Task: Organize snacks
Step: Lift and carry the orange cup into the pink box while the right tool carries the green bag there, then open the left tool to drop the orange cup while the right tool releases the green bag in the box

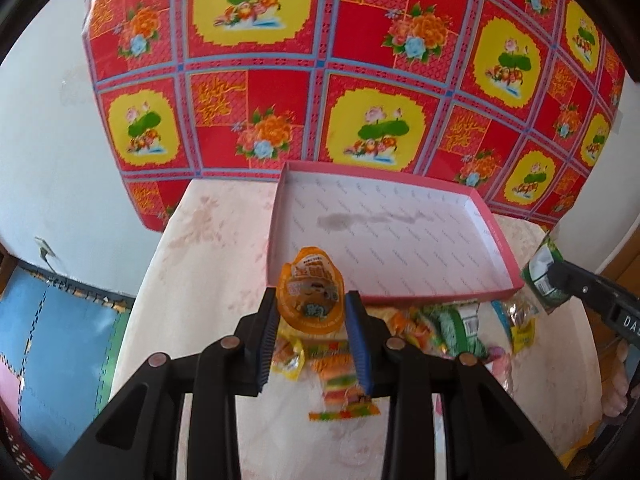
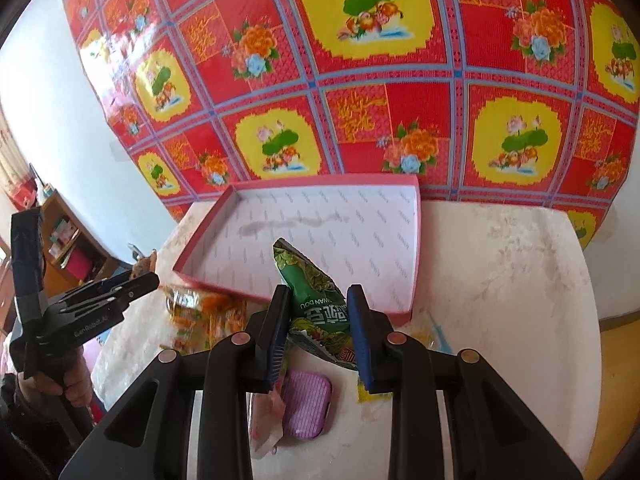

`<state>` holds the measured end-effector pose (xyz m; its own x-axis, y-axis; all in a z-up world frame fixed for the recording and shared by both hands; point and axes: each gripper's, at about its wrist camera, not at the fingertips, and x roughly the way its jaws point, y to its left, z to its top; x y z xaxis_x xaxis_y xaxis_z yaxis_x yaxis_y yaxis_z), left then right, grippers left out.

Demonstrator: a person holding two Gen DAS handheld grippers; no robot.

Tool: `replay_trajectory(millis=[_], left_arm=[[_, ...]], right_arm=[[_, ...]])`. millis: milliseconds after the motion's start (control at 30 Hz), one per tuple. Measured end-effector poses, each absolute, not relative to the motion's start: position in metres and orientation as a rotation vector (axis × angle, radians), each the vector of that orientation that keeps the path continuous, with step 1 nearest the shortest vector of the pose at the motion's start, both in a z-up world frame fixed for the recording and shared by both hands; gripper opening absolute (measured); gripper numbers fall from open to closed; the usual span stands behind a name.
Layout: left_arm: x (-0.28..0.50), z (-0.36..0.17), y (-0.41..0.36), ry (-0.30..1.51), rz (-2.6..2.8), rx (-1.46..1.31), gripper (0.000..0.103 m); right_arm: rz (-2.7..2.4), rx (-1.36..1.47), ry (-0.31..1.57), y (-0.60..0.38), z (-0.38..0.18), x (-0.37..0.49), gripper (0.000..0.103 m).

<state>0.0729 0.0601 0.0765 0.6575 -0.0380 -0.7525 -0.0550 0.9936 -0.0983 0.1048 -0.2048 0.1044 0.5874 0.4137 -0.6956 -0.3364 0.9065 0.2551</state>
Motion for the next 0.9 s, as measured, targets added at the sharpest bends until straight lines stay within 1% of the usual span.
replay_trajectory(millis=[133, 467, 900], left_arm=[[0.090, 0.076, 0.058, 0.866, -0.021, -0.135, 0.034], [0.136, 0.078, 0.039, 0.848, -0.058, -0.084, 0.034], [0.195, 0.050, 0.025, 0.890, -0.082, -0.100, 0.035]], right_arm=[[0.424, 0.088, 0.823, -0.205, 0.110, 0.119, 0.030], [0.371, 0.068, 0.816, -0.201, 0.111, 0.161, 0.030], [0.307, -0.016, 0.820, -0.182, 0.075, 0.206, 0.030]])
